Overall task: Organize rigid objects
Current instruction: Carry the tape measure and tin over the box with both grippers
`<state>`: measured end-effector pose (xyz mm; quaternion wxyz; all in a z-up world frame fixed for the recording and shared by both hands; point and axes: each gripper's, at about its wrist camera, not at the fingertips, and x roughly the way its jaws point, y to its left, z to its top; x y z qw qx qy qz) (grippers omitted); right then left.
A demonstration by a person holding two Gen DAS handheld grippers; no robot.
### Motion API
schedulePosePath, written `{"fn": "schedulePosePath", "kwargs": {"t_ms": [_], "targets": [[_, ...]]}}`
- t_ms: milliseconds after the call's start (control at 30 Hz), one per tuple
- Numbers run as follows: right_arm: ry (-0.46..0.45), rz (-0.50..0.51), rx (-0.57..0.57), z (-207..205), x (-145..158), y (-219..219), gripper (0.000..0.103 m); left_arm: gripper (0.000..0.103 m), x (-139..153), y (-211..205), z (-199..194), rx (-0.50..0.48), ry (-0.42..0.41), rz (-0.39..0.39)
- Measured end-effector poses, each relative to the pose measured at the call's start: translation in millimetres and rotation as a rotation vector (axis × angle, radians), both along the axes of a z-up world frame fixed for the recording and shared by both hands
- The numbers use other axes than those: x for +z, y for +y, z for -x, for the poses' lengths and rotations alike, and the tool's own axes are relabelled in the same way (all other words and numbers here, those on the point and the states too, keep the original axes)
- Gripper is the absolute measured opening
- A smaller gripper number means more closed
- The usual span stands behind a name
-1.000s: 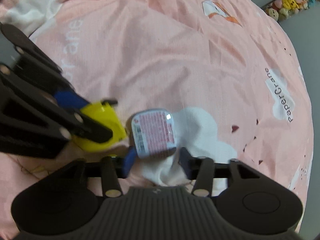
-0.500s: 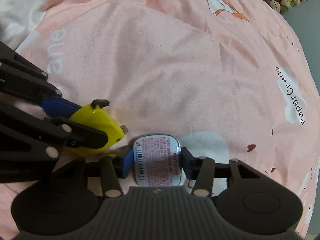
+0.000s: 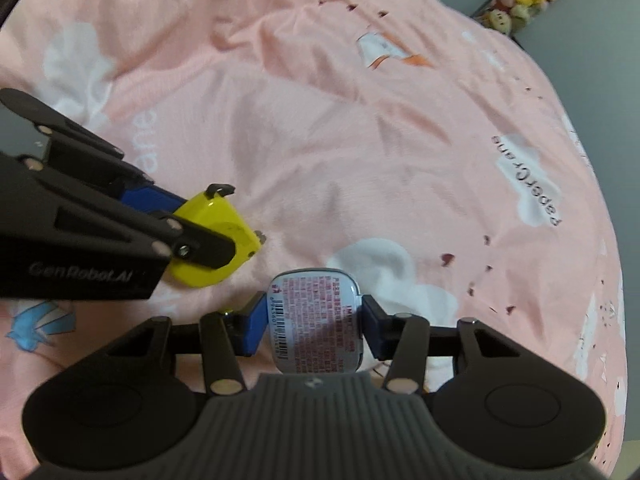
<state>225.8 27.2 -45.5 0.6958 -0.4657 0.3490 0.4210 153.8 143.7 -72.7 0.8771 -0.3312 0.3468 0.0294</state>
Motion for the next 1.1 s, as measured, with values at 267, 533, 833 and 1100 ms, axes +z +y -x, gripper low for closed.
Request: {"fn": "schedulePosePath", "kwargs": {"t_ms": [267,533,833,1100], "targets": [[-0.047,-0.075,-0.043,22.8,47.5,-42.4,0.049,0.021,46.1,-30.5,8.2,-0.064,-0.082,-0.067],[-0.093,-0.089,-0.149,22.6,77.1,-114.4,0.049,0.022,78.2,-75.6,6.9,-0.191,-0.161,-0.074],[-0.093,-0.066,-0.332,10.5,75.1,-194.0,0.049,0.022,89.5,-145.9,-17.2,-0.374,-0.159,-0.097],[-0.072,-0.008,-0.438,-16.2,46.6,-237.7,0.049,0.022,76.2,-205.7,-47.3,-0.521,-0.129,-0.142]]}}
